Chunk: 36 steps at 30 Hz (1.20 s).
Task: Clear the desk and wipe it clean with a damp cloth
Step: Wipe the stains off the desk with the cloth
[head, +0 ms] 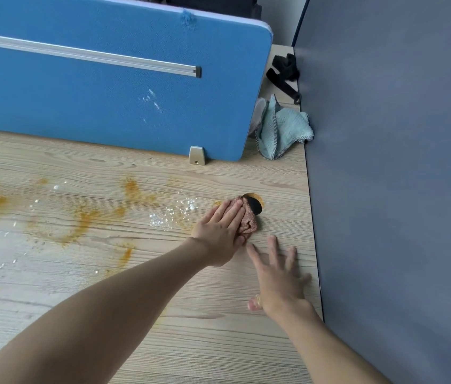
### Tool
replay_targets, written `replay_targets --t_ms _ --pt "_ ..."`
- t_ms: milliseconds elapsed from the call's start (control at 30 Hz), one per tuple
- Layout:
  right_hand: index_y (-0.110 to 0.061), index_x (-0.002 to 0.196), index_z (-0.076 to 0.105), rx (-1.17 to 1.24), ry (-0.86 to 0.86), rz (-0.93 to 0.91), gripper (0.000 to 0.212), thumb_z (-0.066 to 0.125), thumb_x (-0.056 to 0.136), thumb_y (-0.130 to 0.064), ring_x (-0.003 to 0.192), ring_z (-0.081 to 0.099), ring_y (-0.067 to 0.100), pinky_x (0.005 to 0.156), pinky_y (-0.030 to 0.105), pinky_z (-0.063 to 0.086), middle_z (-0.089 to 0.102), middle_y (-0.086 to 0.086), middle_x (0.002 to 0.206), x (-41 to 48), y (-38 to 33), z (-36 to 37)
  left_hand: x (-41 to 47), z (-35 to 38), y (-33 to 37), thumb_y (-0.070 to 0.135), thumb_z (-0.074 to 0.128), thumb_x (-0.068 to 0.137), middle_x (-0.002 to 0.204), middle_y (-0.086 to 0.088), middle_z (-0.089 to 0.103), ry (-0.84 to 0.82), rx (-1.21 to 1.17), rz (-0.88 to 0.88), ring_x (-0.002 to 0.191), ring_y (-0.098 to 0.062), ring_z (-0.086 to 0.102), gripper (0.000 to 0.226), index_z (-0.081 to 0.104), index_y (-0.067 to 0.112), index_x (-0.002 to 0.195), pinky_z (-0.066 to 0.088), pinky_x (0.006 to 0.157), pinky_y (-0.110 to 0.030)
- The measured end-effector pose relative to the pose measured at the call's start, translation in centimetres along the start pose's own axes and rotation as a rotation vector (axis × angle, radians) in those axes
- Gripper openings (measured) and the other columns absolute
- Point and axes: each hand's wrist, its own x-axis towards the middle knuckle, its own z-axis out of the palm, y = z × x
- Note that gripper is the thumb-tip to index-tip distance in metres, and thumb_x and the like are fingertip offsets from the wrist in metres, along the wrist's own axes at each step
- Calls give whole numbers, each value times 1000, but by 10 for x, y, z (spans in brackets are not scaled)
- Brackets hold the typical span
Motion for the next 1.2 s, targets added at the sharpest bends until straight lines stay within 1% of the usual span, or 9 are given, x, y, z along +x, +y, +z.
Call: replay_targets --t_ms 200,333,433,533,667,833,933,1067,1200 --pt "-49 152 -17 -16 -7 8 124 82 78 -45 148 -22 47 108 76 23 -39 1 159 1 0 1 -4 2 -2 45 11 105 162 1 -25 17 -75 -123 149 -22 -25 66 -16 15 156 -10 123 -40" --pt "-51 150 -20 -33 -8 16 126 82 77 -47 147 -21 47 108 75 24 -41 2 158 3 -1 0 28 -14 2 46 12 105 163 2 -23 14 -136 -92 149 -22 -24 66 -14 16 157 -10 122 -39" --pt "-51 150 -20 -25 -17 12 126 82 77 -47 147 -21 47 108 76 24 -41 2 157 3 0 1 24 -14 -8 46 12 105 163 4 -22 4 -157 -71 150 -18 -22 65 -14 17 157 -8 123 -37" --pt "-51 150 -20 -31 -14 10 126 83 77 -46 147 -22 48 107 76 24 -41 2 157 4 1 2 17 -9 -21 45 11 105 163 2 -24 11 -177 -132 149 -17 -24 65 -15 17 157 -7 124 -38" --pt "-52 149 -21 -21 -21 20 127 83 77 -45 147 -23 48 107 77 23 -43 2 156 6 0 1 40 -17 -11 48 10 103 163 0 -25 9 -162 -205 149 -24 -24 68 -16 15 157 -6 124 -42" --pt "-52 149 -22 -18 -27 20 128 83 78 -44 147 -22 49 108 76 23 -43 3 156 5 -1 0 37 -18 -28 47 12 104 164 0 -22 21 -141 -125 150 -21 -22 67 -14 16 157 -5 124 -39" --pt "-52 149 -22 -21 -26 17 127 83 78 -43 147 -22 49 108 76 23 -43 3 156 5 -1 -1 28 -13 -42 46 11 104 163 -1 -24 23 -152 -213 150 -22 -23 67 -15 14 157 -5 124 -40" --pt "-52 149 -21 -20 -32 23 128 84 76 -42 147 -22 49 107 77 22 -43 3 156 6 -2 -1 40 -14 -23 54 6 102 162 -2 -28 -19 -200 -307 148 -32 -26 72 -18 13 155 -8 123 -47" --pt "-52 150 -20 -7 -36 21 127 84 78 -40 147 -22 49 107 77 22 -43 3 156 3 -2 -5 31 -15 -36 49 9 103 164 0 -23 12 -138 -246 149 -28 -23 67 -14 16 157 -4 124 -44"
